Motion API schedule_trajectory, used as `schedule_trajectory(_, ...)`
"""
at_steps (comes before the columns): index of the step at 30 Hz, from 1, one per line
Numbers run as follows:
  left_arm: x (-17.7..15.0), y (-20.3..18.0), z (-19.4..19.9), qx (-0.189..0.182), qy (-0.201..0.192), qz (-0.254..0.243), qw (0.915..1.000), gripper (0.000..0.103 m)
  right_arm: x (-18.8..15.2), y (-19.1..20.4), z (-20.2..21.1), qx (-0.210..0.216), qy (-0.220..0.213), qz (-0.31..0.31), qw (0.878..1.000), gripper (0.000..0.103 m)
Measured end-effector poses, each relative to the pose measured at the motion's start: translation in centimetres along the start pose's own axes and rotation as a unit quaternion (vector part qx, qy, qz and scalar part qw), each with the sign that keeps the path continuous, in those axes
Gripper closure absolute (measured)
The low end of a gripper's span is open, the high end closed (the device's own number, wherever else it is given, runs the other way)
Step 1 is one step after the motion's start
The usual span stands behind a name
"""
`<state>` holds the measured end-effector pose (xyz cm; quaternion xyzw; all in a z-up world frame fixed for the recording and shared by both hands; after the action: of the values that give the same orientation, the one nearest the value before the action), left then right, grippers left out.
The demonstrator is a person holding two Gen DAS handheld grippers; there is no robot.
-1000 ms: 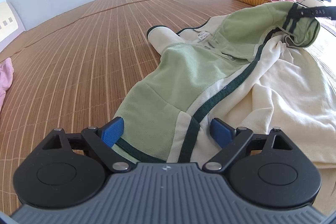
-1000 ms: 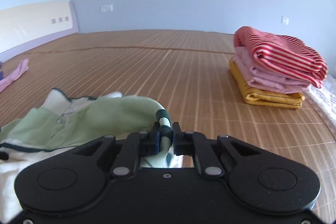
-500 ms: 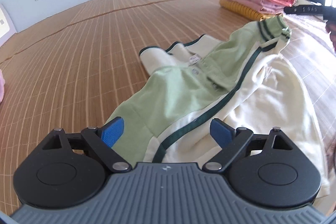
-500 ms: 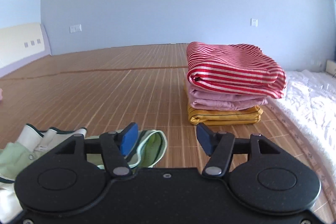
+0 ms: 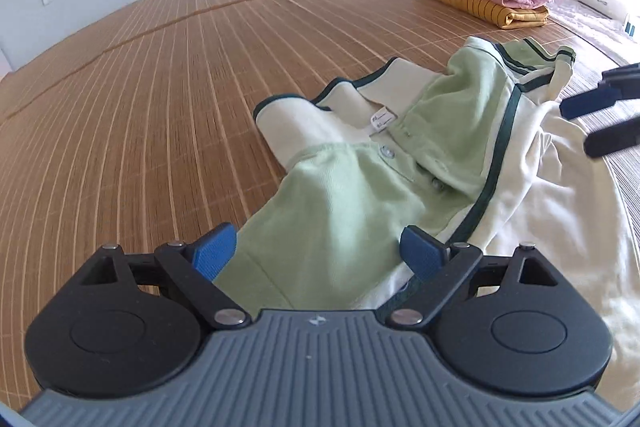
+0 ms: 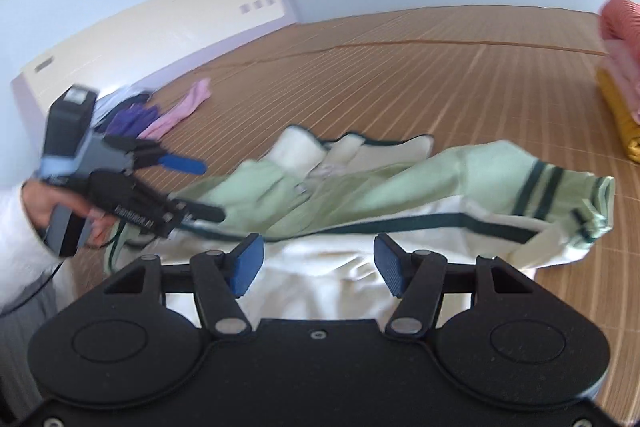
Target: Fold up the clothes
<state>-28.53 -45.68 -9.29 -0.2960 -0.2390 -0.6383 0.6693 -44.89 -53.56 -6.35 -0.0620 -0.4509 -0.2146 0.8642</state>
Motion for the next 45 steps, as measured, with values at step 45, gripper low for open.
schedule_trajectory(45,-0.3,0.4,1.6,0.115,-0.035,-0.086,0.9890,0.005,-9.3,11.4,0.5,-0.016,0.017,0.168,0.985,0.035)
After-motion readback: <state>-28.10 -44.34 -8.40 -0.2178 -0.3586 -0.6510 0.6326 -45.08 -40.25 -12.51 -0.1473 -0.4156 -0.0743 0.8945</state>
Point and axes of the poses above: each gripper's, at about its wrist camera, not at the fingertips, and z roughly against the way its jaws point, y to its left, x to its top, the point moved 9 cm from there along -z, roughly the way its jaws point, and after that the axes turned 14 degrees about -x, right-handed, at the moved point
